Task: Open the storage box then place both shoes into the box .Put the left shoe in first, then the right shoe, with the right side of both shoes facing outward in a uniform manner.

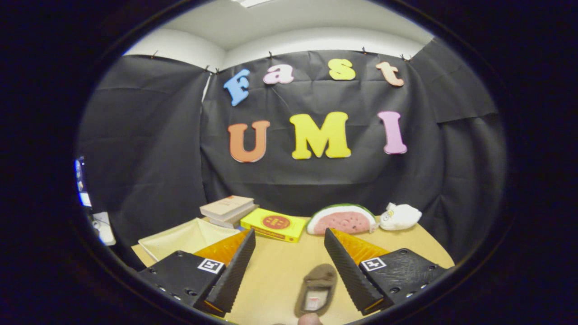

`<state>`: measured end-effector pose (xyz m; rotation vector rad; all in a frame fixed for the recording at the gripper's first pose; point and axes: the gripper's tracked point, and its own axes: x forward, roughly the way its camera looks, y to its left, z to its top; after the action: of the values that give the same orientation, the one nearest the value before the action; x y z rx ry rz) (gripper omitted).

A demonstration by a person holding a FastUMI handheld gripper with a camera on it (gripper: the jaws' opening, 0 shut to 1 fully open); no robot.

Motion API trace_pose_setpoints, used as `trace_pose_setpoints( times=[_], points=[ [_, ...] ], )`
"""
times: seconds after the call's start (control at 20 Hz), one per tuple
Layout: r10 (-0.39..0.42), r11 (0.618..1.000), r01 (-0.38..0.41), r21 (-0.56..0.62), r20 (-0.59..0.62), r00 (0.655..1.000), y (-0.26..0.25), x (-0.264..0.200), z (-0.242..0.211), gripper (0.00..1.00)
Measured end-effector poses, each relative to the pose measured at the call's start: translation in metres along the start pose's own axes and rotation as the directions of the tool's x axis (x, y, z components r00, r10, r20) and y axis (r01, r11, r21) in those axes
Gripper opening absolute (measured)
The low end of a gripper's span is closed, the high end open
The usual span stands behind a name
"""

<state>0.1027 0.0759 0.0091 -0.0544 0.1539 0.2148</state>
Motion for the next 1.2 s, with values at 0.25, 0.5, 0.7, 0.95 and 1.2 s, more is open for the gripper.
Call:
trace_pose_setpoints(
  times=[0.25,0.5,0.7,0.95,1.2],
  points=[
    [-0.078,0.997,0.074,-0.024,-0.244,0.967,-0.058,0.013,-0.097,0.97],
    [-0.099,0.994,0.113,0.009,-0.421,0.902,-0.074,0.035,-0.164,0.96],
    [-0.086,0.988,0.138,0.072,-0.490,0.867,-0.079,0.052,-0.184,0.96],
    [-0.072,0.976,0.167,0.139,-0.518,0.852,-0.076,0.070,-0.199,0.55],
    [-0.086,0.967,0.201,0.159,-0.540,0.837,-0.076,0.076,-0.205,0.14]
  ],
)
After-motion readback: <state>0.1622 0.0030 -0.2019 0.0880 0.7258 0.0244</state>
